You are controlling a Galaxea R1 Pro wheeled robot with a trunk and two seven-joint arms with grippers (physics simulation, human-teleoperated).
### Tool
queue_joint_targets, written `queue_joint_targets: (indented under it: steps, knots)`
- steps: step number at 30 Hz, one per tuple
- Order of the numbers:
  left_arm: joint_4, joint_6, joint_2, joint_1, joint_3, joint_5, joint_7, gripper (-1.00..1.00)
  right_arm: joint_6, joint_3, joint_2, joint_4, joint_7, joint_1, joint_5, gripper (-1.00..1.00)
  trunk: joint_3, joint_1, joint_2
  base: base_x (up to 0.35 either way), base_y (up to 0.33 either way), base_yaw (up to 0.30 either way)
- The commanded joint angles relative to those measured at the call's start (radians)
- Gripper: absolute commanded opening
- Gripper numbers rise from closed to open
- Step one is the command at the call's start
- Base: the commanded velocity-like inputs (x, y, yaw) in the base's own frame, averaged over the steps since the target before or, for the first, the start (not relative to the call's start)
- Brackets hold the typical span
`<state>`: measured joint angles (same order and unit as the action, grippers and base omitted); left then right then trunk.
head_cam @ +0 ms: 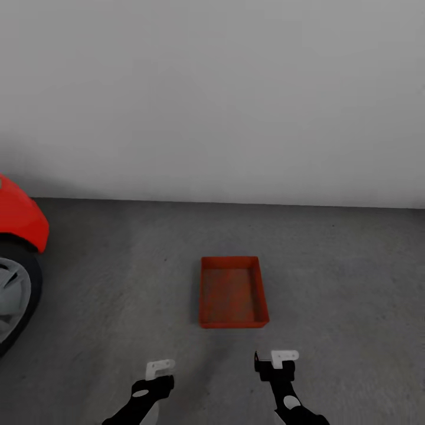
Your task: Move the two storage containers from the living room to the garage. In the garage, place one container on the floor and stack the other container on top of it (either order is fine).
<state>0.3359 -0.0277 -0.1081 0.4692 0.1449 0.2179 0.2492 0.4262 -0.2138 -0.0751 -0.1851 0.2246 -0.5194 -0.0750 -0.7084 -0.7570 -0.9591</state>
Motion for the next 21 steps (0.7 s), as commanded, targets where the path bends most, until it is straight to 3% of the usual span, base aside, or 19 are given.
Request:
queue_joint_targets:
  steps: [1,21]
  knots:
    - [0.001,-0.003,0.001,0.000,0.009,0.009,0.007,1.00,0.003,-0.009,0.000,0.001,0.005,-0.001,-0.008,1.00,-0.001,0.001,-0.001,-0.319,0.121,0.000]
    - [0.003,-0.003,0.001,0.000,0.009,0.009,0.007,1.00,0.003,-0.008,0.001,0.001,0.005,-0.001,-0.008,1.00,-0.001,0.001,-0.001,-0.341,0.034,0.000]
